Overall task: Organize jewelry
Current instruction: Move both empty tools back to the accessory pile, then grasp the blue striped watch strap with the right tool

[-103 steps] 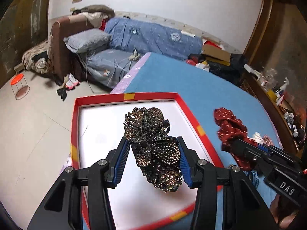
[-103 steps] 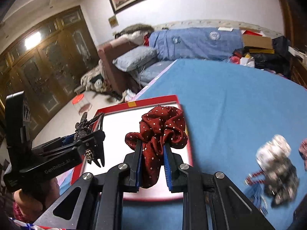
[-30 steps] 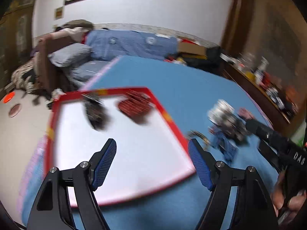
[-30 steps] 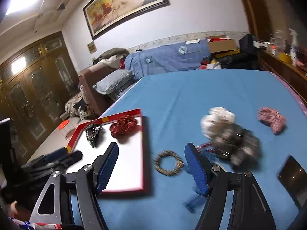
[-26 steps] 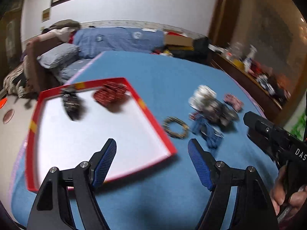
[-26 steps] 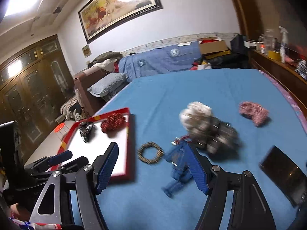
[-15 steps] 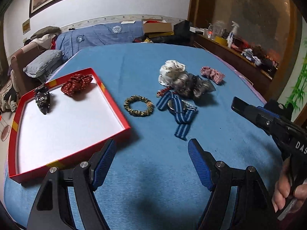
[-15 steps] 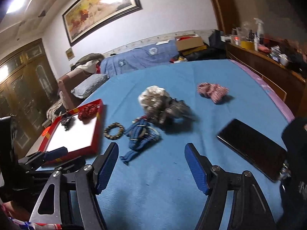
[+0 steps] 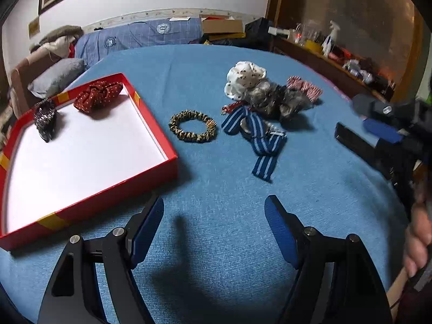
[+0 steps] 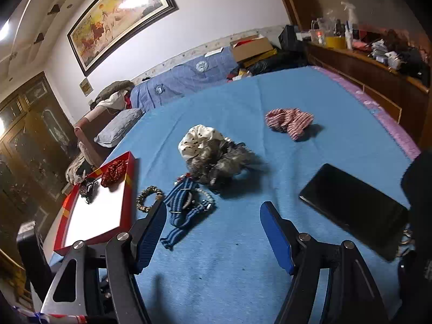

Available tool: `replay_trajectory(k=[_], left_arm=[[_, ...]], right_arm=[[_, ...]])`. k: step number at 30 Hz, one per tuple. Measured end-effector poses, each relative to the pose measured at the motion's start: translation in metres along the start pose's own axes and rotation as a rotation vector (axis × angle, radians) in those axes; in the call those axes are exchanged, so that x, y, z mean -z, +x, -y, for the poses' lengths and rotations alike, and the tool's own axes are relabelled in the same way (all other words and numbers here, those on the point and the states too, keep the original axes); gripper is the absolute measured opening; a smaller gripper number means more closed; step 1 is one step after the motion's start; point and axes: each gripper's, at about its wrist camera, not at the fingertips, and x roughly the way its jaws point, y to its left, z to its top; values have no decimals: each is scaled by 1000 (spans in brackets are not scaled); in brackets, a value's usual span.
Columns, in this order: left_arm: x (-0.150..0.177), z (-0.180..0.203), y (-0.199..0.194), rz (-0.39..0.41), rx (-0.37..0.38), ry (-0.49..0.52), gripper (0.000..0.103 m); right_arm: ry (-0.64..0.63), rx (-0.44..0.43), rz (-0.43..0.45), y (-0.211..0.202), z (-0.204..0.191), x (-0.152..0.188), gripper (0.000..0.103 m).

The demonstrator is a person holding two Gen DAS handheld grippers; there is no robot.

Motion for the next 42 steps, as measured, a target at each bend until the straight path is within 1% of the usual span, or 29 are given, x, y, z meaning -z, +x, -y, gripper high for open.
replay_trajectory(k=[2, 5, 7, 8, 9, 10, 11, 13, 14, 15, 17, 18, 19, 24, 27, 31, 32, 33, 36, 38, 40, 42], left_arm=[[1, -1, 0, 1, 3, -5, 76], [2, -3, 1, -13, 31, -14, 76], [3, -5, 1, -11, 36, -23, 76], [3, -6, 1, -12, 39, -31, 76], [3, -7, 2, -15, 39, -41, 76], [3, -9, 3, -21, 42, -52, 76], [3, -10, 3, -24, 49, -58, 76], [3, -11, 3, -24, 58, -67, 76], [3, -11, 2, -17, 55, -69, 76], [3, -11, 1, -11, 60, -66, 76], [4, -11, 1, -12, 66, -60, 76], [4, -11, 0, -11, 68, -60, 76], [4, -11, 0, -10, 72, -61, 76], [5, -16, 1, -22, 83, -79, 76], [6, -16, 1, -26, 86, -86, 76], [6, -14, 2, -31, 75, -78, 76], [6, -14, 3, -33, 73, -78, 76], [6, -14, 3, -35, 70, -80, 76], [4, -14, 6, -54, 67, -86, 76], [0, -11, 8, -59, 52, -62, 76], [-9, -6, 10, -77, 51, -32, 76], [-26, -3, 7, -74, 74, -25, 76]], right_arm=[[8, -36, -34, 11, -4, 0, 76], [2, -44, -74, 25, -11, 4, 74], [-1, -57, -97, 34, -15, 7, 69], [-6, -57, -108, 38, -17, 8, 64], [-22, -52, -129, 45, -21, 8, 54], [-31, -52, -142, 49, -23, 9, 49], [-41, -55, -156, 54, -26, 8, 48], [-63, -39, -168, 62, -31, 6, 48], [-75, -30, -170, 65, -34, 6, 49], [-99, -23, -181, 71, -39, 5, 53], [-140, -14, -198, 81, -49, 4, 55], [-163, -3, -207, 87, -53, 3, 60], [-184, 16, -213, 95, -59, 2, 61], [-270, 71, -250, 126, -73, 3, 62], [-322, 112, -251, 136, -80, 2, 62], [-397, 160, -275, 151, -84, 6, 61], [-394, 149, -259, 151, -82, 7, 57], [-386, 137, -255, 149, -80, 7, 45], [-351, 94, -240, 145, -69, 3, 44], [-309, 47, -210, 135, -62, -3, 44], [-267, -3, -139, 117, -55, -14, 44], [-231, -29, -75, 103, -46, -23, 44]])
